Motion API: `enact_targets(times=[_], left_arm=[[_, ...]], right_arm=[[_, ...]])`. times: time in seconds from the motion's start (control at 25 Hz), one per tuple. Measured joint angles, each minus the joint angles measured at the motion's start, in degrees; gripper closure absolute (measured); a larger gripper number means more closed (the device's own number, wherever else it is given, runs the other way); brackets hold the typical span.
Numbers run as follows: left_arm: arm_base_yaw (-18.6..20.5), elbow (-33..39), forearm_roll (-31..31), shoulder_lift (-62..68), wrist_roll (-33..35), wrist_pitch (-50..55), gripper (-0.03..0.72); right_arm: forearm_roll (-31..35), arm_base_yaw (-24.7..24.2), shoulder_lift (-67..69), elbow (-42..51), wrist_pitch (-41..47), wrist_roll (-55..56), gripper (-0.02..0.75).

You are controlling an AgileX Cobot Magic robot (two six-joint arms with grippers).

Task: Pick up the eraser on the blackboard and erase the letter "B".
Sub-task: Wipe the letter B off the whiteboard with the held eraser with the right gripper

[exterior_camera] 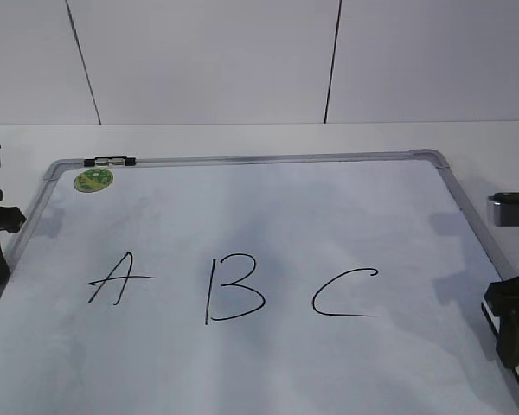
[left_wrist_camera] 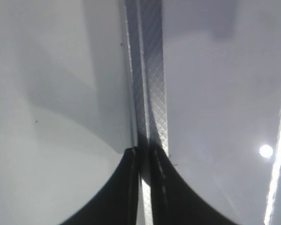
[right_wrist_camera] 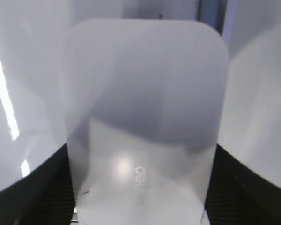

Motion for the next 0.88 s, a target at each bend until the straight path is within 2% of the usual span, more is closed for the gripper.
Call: enact_targets(times=[0.28, 0.6, 0.72, 0.88], left_arm=[[0.00, 0.00, 0.00, 0.00, 0.00, 0.00, 0.673], [0.00, 0.00, 0.00, 0.00, 0.00, 0.00, 0.673], [0.00, 0.00, 0.00, 0.00, 0.00, 0.11, 0.673], [0.00, 0.00, 0.00, 0.00, 0.00, 0.11, 0.673]], right_arm=[[2.25, 0.00, 0.00, -1.25, 4.30, -0.12, 0.211], [12.77, 0.10, 0.00, -9.02, 8.97, -5.21, 0.211], [13.13, 1.51, 0.00, -12.02, 9.33, -5.70, 0.211], [13.25, 6.42, 0.00, -15.42, 9.66, -5.79, 0.211]])
